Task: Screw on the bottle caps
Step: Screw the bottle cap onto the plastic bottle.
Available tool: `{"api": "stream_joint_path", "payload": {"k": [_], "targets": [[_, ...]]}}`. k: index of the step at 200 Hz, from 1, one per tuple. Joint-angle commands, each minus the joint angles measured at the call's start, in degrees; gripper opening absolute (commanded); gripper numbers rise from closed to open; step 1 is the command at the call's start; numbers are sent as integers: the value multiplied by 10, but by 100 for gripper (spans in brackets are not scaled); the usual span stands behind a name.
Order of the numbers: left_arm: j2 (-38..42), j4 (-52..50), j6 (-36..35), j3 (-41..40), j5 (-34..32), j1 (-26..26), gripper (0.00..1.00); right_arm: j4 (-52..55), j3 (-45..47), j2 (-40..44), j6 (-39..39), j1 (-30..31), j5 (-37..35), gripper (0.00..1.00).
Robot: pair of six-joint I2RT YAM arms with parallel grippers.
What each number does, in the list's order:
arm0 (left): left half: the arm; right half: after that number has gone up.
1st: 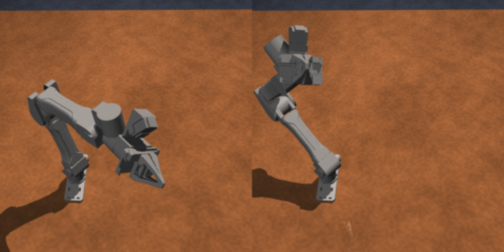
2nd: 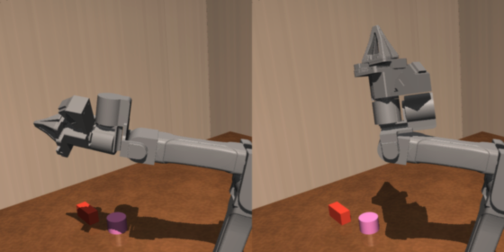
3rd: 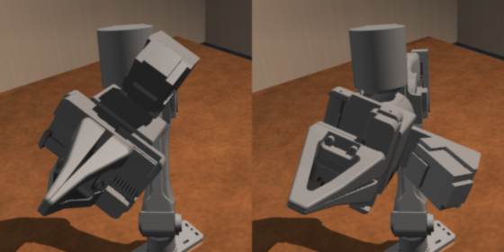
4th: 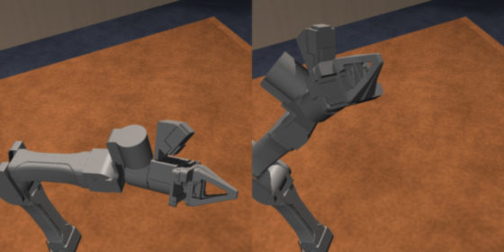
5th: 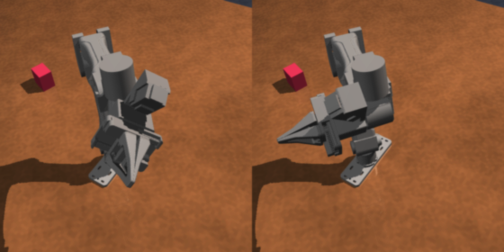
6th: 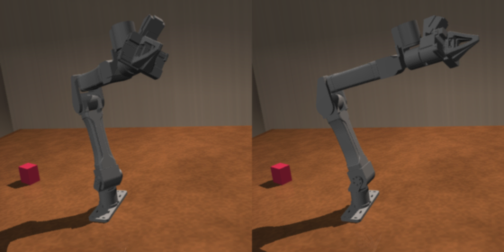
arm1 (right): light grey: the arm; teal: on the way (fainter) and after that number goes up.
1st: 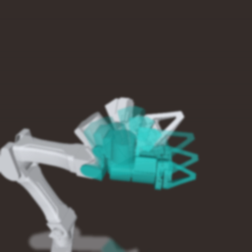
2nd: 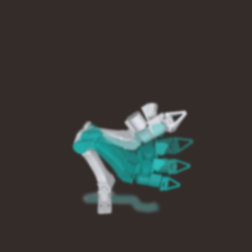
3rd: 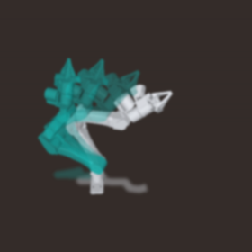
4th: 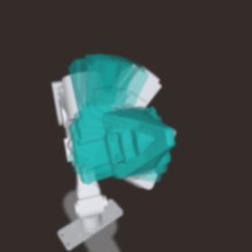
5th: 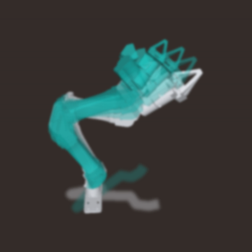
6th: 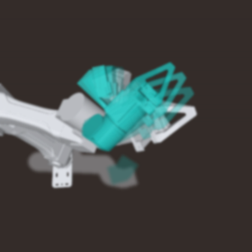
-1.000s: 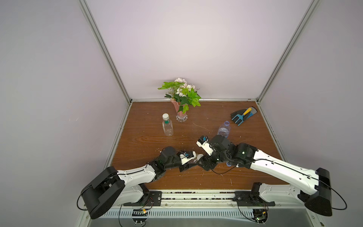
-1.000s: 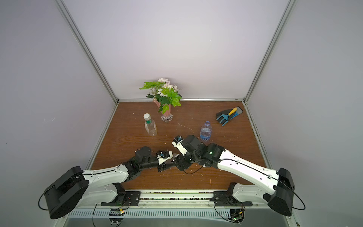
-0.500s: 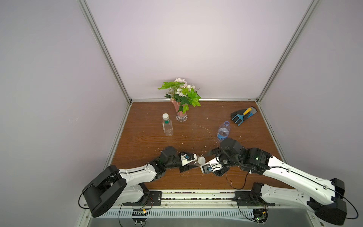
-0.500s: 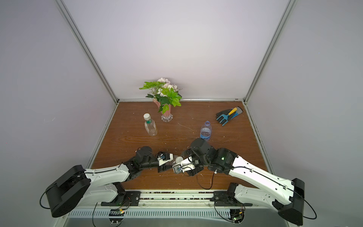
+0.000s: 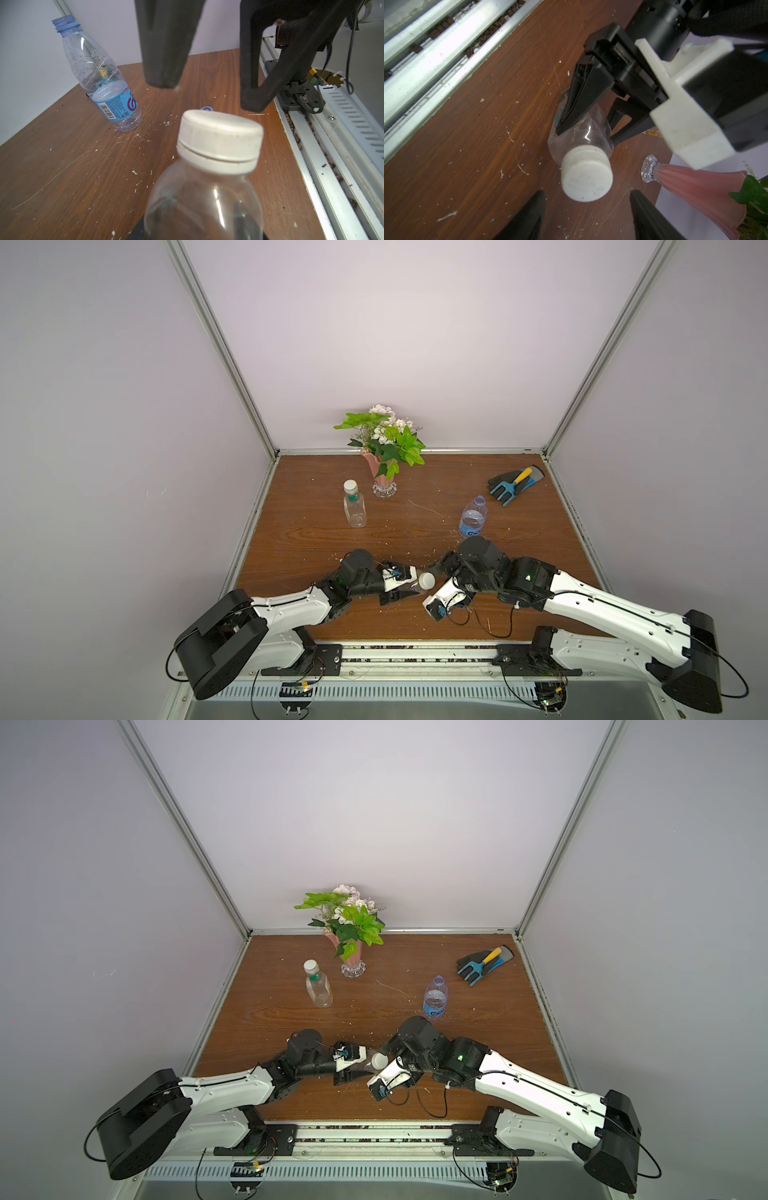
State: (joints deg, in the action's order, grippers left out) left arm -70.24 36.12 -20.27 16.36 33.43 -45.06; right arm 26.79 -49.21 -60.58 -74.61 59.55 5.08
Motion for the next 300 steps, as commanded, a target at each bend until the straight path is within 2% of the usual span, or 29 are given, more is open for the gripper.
{"api": "stream_joint_path", "payload": {"k": [1, 108, 165, 198, 231, 257, 300], "targets": [[-3, -11, -4, 10, 14, -1, 16, -17, -11, -10, -9, 2, 26, 66], [1, -16, 0, 9, 18, -1, 17, -16, -19, -46, -1, 2, 9, 51], [-5, -16, 1, 11, 20, -1, 17, -19, -24, -57, 8, 2, 14, 49], [-6, -18, 1, 11, 19, -1, 17, -8, -32, -65, 20, 1, 14, 37], [-5, -18, 4, 10, 16, -1, 17, 8, -43, -71, 78, 2, 16, 20], [-6, -14, 5, 10, 11, -1, 17, 14, -46, -70, 154, 2, 28, 0], [-15, -10, 11, 11, 6, -2, 17, 13, -48, -69, 293, 2, 60, 0]]}}
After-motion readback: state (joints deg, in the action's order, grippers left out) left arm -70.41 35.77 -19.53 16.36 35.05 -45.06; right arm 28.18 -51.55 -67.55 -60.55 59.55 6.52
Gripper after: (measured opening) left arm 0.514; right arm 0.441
